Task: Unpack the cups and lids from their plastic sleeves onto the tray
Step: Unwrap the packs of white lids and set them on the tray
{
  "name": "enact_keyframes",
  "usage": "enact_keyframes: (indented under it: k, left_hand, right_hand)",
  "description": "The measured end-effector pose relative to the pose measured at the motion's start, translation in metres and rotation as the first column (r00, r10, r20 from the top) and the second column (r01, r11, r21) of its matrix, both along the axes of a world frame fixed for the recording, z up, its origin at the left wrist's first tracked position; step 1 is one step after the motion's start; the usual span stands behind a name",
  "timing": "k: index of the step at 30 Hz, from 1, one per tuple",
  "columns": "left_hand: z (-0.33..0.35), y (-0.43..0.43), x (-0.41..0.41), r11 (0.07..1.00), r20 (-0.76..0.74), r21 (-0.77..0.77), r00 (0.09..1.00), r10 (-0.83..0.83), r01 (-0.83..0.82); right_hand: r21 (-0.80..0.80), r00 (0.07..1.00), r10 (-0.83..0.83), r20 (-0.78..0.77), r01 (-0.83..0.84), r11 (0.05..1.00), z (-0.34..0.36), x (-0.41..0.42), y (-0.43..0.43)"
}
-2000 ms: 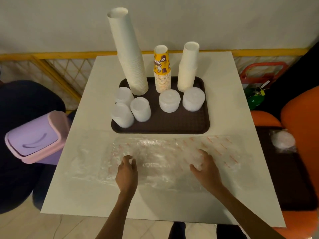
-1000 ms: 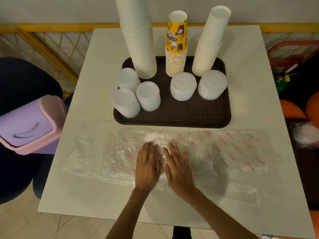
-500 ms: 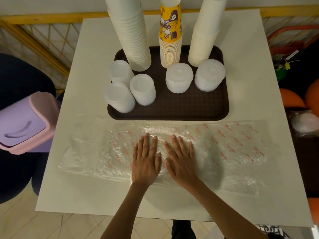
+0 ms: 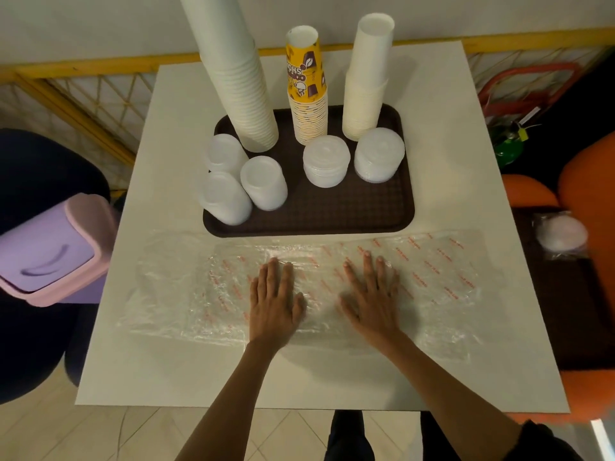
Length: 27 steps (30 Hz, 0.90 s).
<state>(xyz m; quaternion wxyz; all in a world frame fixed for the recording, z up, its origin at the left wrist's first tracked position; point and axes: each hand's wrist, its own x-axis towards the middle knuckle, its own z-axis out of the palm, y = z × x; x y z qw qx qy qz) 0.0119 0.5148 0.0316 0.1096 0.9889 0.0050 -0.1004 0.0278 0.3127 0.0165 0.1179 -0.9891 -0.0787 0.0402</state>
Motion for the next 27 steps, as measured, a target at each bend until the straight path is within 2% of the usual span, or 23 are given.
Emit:
enact_keyframes:
  k: [5, 8, 12, 15, 19, 23, 25, 27]
  left_hand:
    - [0.025, -0.012, 0.014, 0.994, -0.023, -0.007, 0.994, 0.108, -0.108]
    - [0.046, -0.036, 0.025, 0.983, 0.079, -0.148, 0.99, 0.119, -0.107]
    - [0.073, -0.091, 0.049, 0.944, 0.143, -0.327, 0.99, 0.007, 0.04]
    - [0.09, -0.147, 0.065, 0.904, 0.172, -0.403, 0.982, -0.081, 0.145]
    - [0.099, -0.249, 0.083, 0.837, 0.155, -0.497, 0.972, -0.173, 0.229]
    - [0.102, -0.325, 0.088, 0.791, 0.096, -0.577, 0.979, -0.179, 0.201]
    - [0.1, -0.37, 0.093, 0.753, 0.057, -0.631, 0.979, -0.197, 0.188]
    - [0.09, -0.417, 0.102, 0.717, -0.036, -0.688, 0.982, -0.188, 0.112]
  right_hand:
    - [0.175, 0.993, -0.082, 0.089, 0.065, 0.982, 0.021, 0.011, -0.006]
    - [0.268, 0.98, -0.102, 0.171, 0.053, 0.962, 0.038, 0.023, -0.028]
    - [0.319, 0.944, -0.208, 0.256, 0.121, 0.94, 0.063, 0.041, -0.076]
    - [0.366, 0.919, -0.32, 0.23, 0.223, 0.904, 0.076, 0.048, -0.125]
    - [0.46, 0.827, -0.548, 0.123, 0.442, 0.77, 0.085, 0.051, -0.215]
    - [0.526, 0.763, -0.646, 0.005, 0.548, 0.651, 0.076, 0.051, -0.28]
    - [0.587, 0.715, -0.691, -0.105, 0.606, 0.537, 0.071, 0.051, -0.32]
    - [0.612, 0.627, -0.722, -0.293, 0.703, 0.362, 0.063, 0.054, -0.361]
